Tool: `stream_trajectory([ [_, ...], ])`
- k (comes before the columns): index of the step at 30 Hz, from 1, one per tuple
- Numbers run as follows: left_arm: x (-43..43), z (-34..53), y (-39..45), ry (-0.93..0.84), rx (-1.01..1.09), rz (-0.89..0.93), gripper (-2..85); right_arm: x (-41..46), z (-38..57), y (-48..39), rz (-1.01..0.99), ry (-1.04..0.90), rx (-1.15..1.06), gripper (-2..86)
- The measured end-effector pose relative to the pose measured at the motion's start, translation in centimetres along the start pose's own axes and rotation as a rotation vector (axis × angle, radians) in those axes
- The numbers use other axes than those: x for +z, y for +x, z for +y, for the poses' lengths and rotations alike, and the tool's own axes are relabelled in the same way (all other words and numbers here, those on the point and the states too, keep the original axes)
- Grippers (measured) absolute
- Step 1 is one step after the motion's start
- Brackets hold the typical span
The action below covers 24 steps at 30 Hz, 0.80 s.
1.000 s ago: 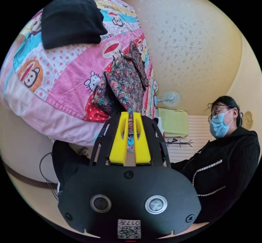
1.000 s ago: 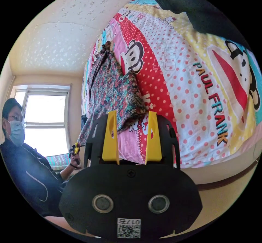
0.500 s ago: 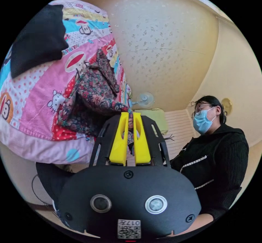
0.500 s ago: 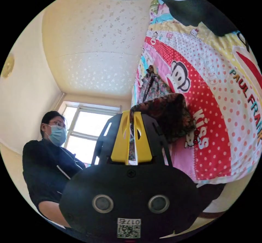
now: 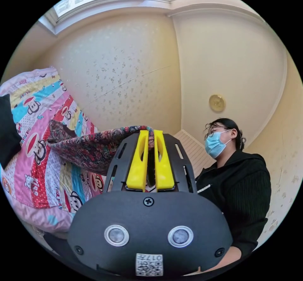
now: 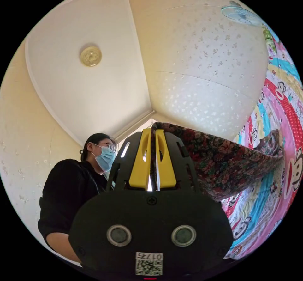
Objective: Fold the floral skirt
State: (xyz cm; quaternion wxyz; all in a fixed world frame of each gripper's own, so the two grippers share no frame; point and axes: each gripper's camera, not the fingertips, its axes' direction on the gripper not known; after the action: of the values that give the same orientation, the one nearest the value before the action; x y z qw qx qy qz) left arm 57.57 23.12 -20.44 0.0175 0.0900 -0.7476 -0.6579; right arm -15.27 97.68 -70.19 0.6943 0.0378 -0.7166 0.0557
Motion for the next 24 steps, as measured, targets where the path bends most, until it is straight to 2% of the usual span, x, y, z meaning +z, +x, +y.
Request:
stream_trajectory([
  [5,-2.0,1.2,8.3,-0.003,0.010,-0.055,3.7,0.5,-3.0,-7.2,0.035,-0.111,-0.094,2.7],
  [12,-7.0,8.6,10.4,0.117,-0.191,-0.040,3.6,-3.1,-2.1,-12.4,0.142,-0.216,-0.048,2.6],
  [16,-7.4,12.6,6.6,0.148,-0.387,-0.137,3.7,-5.1,-0.1,-8.8,0.356,-0.149,0.135,2.7],
  [18,-6.6,12.9,4.0,0.132,-0.487,-0.179,3.9,-4.9,0.4,-5.4,0.393,-0.102,0.257,2.7],
  [20,-5.0,12.2,0.0,0.134,-0.609,-0.185,4.3,-3.5,0.4,-1.6,0.405,-0.093,0.352,2.8],
  [24,-0.7,7.3,-7.4,0.147,-0.651,-0.066,4.4,3.0,-2.8,9.0,0.347,-0.040,0.468,3.1],
])
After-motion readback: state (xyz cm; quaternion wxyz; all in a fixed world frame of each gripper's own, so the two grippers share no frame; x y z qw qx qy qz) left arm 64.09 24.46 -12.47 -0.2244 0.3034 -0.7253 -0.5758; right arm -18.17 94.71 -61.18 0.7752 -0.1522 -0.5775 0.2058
